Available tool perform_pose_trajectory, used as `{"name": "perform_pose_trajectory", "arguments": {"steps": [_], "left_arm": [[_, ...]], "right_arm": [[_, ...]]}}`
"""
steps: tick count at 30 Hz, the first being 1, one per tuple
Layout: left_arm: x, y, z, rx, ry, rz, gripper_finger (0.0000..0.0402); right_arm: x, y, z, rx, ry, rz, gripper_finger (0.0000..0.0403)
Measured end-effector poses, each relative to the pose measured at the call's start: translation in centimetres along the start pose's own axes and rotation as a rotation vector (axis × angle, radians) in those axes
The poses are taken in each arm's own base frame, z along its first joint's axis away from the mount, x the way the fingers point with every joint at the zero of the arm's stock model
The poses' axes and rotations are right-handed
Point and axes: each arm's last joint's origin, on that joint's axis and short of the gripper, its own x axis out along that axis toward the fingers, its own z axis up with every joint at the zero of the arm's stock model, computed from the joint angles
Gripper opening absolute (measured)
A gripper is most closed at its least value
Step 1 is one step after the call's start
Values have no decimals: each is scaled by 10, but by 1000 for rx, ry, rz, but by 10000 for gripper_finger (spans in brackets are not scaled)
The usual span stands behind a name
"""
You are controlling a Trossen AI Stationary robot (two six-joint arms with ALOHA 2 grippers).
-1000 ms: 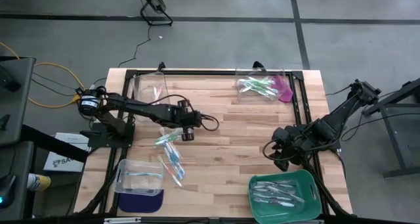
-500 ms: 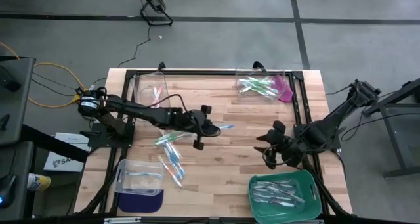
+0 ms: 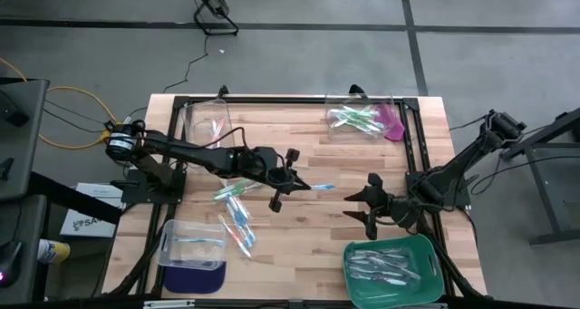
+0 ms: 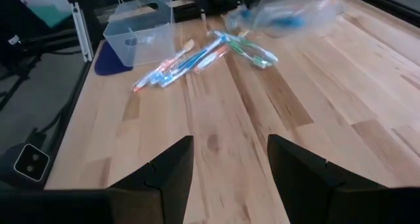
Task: Pick & Place Toothbrushes
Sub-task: Put the blue toothbrush into the bottom transparent bin
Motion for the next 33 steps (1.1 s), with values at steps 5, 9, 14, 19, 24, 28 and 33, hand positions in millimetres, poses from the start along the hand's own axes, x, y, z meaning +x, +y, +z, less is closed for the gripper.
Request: {"name": "perform_pose_trajectory", "arguments": {"steps": [5,9,14,19,24,28,33], "left_arm": [[-3,1,2,-1,5,8,0],[-17,2,6,-23,55,22,0],[-43,-10,12,-13,182,9,0],[-74,-41,22,-1,304,-78,0],[-103,-76,28,1,406,-124,0],[-127,-99,35,-1,433,-116,0],[-153,-120,41,-32,437,-134,0]], "right_arm": [[0,0,0,5,1,11,188],[0,1,1,13,-1,23,188],[0,2,1,16,-2,28,188],[0,2,1,17,-3,29,188],[0,2,1,19,-5,30,188],[0,2,1,19,-6,29,188],[0,2,2,20,-6,29,188]]}}
